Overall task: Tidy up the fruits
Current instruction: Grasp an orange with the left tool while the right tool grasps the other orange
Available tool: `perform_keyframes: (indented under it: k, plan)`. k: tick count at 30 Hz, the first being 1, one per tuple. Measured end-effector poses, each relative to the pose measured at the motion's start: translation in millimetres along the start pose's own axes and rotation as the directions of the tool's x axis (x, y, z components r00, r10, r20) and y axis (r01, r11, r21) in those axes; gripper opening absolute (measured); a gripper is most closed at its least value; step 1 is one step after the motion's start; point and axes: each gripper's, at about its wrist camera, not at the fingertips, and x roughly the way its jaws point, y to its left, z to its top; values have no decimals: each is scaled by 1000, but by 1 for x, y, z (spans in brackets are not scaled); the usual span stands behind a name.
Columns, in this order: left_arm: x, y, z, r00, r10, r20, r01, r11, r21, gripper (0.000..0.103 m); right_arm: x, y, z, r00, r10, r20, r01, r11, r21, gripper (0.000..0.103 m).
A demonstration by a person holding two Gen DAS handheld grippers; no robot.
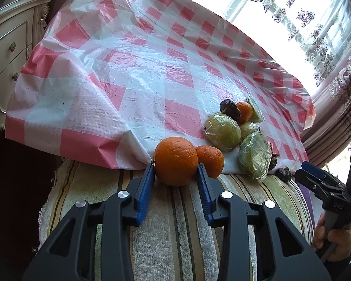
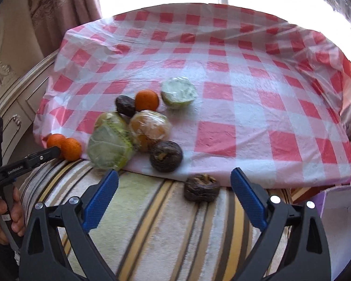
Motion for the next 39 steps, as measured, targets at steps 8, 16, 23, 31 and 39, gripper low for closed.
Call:
perform_keyframes:
  k: [8,16,23,31,39]
  plan:
    - [-1,3,0,1000,-6,2,6,1000,-8,34,22,109,28,995,97,-18,-97,938,-333,63]
    - [-1,9,-2,999,-32,10,32,999,-26,34,54,147,32,984,129,-121,-173,855,-489,62]
    - [-2,10,-2,999,-30,15,31,999,-33,34,65,161,31,980,133,-147,-192,826,-530,50]
    - [-6,10,-3,999,-29,33,30,999,-30,34,68,158,31,965,196,-176,-260,817,-514,32]
    - [-15,6,2,997,6,72,-3,999,-36,34,52,134,44,953,285,-103,-302,863,-406,32]
